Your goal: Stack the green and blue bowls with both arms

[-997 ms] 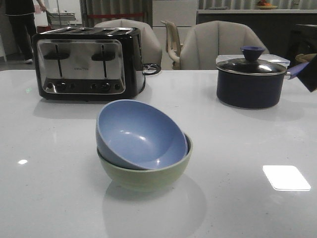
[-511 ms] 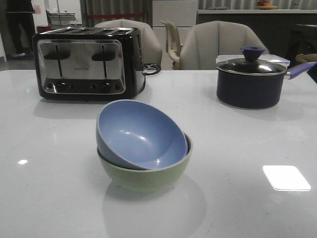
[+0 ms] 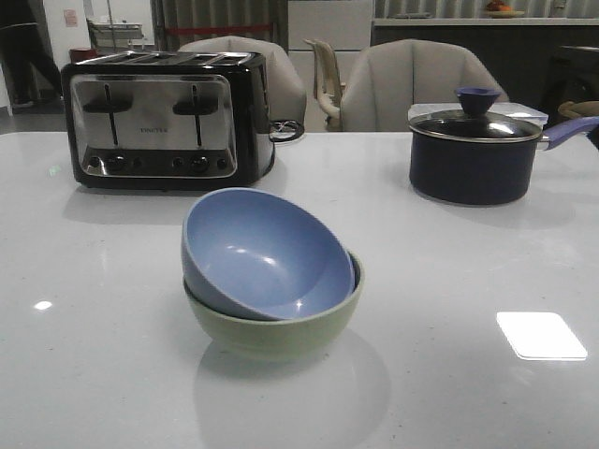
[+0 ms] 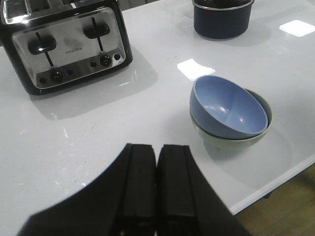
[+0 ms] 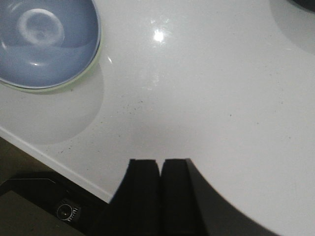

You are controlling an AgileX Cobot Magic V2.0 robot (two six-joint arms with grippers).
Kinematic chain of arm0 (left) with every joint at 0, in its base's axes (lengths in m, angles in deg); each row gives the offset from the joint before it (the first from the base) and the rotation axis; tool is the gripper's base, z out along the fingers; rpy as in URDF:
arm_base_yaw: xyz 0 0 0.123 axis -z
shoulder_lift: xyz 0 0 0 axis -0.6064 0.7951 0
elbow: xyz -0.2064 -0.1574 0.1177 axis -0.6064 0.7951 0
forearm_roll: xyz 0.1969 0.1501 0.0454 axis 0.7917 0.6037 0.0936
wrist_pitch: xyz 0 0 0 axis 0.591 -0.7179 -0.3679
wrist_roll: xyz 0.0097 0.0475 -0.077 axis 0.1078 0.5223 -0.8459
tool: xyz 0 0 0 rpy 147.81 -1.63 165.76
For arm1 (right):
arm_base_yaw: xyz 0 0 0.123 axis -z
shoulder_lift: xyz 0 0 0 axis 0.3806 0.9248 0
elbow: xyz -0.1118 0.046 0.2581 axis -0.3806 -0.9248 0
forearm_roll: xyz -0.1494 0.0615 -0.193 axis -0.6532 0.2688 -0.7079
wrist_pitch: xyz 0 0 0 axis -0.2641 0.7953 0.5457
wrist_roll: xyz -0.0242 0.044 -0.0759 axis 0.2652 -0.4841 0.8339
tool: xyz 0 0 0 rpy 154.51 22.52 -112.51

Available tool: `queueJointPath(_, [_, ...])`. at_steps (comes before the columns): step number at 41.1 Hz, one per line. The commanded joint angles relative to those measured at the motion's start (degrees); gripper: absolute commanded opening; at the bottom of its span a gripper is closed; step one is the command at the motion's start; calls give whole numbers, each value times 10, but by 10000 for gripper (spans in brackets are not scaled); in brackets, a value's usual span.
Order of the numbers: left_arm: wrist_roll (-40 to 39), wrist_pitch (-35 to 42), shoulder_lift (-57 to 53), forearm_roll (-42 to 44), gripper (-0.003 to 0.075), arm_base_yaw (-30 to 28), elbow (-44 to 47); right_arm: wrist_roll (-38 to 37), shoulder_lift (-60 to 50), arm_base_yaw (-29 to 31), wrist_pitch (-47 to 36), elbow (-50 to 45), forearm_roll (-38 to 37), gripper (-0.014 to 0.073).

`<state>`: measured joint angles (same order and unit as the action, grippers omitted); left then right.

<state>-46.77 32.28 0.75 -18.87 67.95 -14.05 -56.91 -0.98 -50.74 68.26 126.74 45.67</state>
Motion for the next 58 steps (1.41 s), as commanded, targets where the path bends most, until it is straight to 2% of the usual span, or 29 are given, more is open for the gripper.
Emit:
queueJointPath(1, [-5,50,9,-3,100,4,-16,1,-9,1,-29,14,-9,35])
queueJointPath(12, [-5,52,-1,-4,101,-6,-5,1,-9,1,-29,14,-9,35])
queueJointPath(17, [-5,97,-22,-4,100,-67,29,1,-9,1,-29,14,-9,35])
queueJointPath(26, [-5,284,-99,-56,101,-188,163,1,-9,1,-29,14,-9,35])
queueJointPath(34, [-5,302,-185,-75,101,-262,258,1,-9,1,-29,14,-9,35])
queueJointPath(39, [-5,335,-187,-75,100,-274,295,1,-9,1,-28,14,-9,35])
queueJointPath(44, [-5,405,-189,-74,101,-274,325,1,-9,1,-29,14,-9,35])
queueJointPath(54, [4,493,-189,-67,100,-279,325,1,-8,1,-29,14,-9,35])
queueJointPath(58, [4,495,-189,-67,100,-286,325,1,-8,1,-29,14,-9,35])
